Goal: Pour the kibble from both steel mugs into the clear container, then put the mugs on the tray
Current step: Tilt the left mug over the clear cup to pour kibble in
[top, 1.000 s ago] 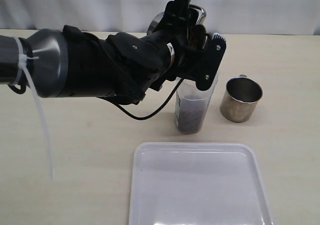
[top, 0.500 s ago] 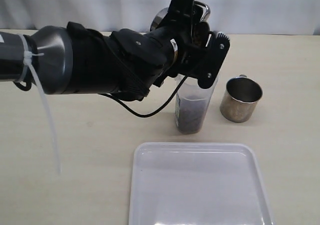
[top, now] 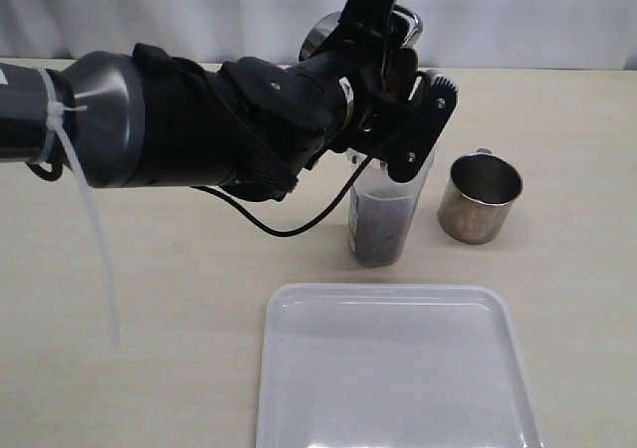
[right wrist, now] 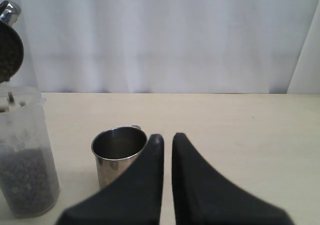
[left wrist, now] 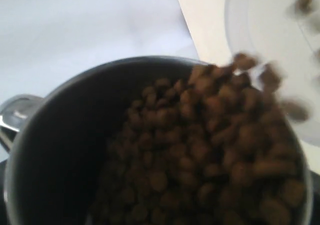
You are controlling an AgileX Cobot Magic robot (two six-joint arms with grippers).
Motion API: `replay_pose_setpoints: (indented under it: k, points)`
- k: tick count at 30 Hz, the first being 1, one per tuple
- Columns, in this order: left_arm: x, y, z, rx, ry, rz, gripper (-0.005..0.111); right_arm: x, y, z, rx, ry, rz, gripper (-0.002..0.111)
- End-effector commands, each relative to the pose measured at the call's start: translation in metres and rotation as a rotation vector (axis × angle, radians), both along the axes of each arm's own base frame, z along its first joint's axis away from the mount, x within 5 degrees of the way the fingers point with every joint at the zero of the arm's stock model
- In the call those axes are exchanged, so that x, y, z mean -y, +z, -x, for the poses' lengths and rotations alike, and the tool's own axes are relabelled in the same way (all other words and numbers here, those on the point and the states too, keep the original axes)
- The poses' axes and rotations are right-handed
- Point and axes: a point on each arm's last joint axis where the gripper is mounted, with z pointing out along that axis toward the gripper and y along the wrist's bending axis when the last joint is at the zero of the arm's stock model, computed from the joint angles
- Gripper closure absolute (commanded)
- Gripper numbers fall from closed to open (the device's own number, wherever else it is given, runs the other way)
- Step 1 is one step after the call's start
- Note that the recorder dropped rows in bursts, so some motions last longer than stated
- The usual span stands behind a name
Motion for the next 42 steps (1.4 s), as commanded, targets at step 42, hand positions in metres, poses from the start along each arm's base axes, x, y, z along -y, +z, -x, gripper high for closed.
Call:
replay_pose_setpoints:
  k: [42]
  points:
    - [0.013, 0.006, 0.000, 0.133, -0.050, -0.191, 0.107, 0.000, -0.001, 0.000, -0.001, 0.003, -0.002, 0.104]
